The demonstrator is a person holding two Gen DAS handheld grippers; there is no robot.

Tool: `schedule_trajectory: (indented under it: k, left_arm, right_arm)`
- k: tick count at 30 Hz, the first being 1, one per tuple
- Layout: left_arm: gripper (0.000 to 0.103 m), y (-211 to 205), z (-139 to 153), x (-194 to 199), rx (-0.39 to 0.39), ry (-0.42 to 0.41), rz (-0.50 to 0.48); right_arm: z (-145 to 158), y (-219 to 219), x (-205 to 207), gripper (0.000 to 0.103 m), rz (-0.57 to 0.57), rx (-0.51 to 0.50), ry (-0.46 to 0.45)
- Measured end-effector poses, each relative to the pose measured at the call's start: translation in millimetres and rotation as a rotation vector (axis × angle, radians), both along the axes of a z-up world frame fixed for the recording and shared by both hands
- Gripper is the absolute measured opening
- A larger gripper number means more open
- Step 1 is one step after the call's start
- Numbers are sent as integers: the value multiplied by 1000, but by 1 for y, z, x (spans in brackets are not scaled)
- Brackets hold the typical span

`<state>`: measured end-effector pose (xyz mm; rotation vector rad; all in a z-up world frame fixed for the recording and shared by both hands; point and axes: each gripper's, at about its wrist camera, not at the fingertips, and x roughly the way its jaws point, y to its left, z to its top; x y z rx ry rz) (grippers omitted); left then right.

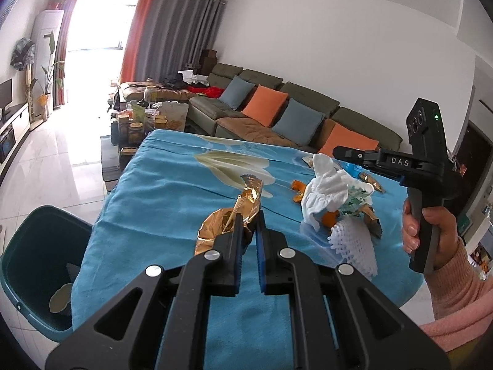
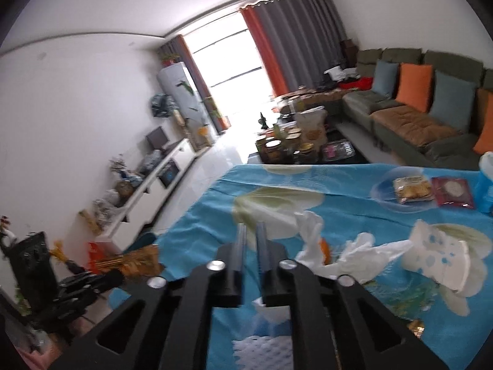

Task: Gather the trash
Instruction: 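Grasp a gold wrapper with the left tool while the right tool grasps a white tissue, then carry the wrapper and tissue to the teal bin and release both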

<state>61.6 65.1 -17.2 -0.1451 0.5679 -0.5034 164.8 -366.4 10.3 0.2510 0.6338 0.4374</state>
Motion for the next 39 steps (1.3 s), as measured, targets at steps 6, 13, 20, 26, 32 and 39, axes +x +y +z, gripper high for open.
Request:
schedule_trajectory:
  k: [6,13,20,26,32,39]
  left_arm:
    - [8,6,-7,0,-12,13,-1]
    - [8,15,-12,0,-18,24,10]
    - [8,26,-10,-5,-11,14,36]
    - [8,40,-8,-9,-9,4,64]
    - [8,55,-7,-11,-10,-5,94]
    - [8,76,-5,-17,4,-16,147]
  right_arm:
    - [-17,-7,7,54,-102,-111,48]
    - [-44,4,21,13,-60,-130,144]
    - [-37,5,16,3,-29,-75,119]
    - [-10,17,6,3,29,-27,56]
    - [9,38,0,3,108,1,15]
    - [13,72,5,3,228,61,26]
